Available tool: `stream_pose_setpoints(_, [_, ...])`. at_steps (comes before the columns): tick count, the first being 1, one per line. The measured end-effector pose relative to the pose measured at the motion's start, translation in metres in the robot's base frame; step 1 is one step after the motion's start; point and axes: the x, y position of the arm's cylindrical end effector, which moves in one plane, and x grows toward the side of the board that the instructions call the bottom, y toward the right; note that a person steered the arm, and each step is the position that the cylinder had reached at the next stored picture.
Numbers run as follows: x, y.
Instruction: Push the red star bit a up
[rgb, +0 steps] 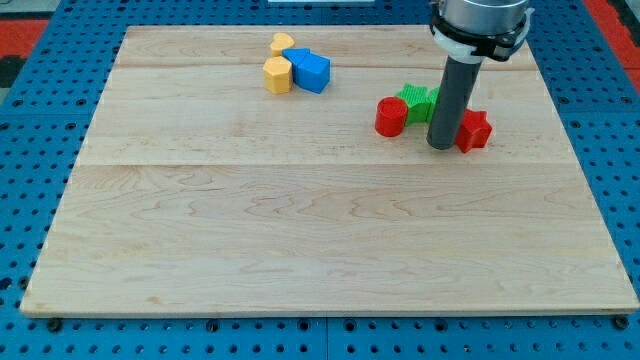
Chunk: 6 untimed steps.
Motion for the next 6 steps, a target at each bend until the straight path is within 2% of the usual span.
stream_pose_setpoints(1, [0.014,0.000])
stream_pose_setpoints(2, [0.020,0.040])
stream_pose_setpoints(3, [0.011,0.055])
stream_pose_setpoints(5, [-0.073,0.027])
stream_pose_setpoints(6, [-0.065,0.027])
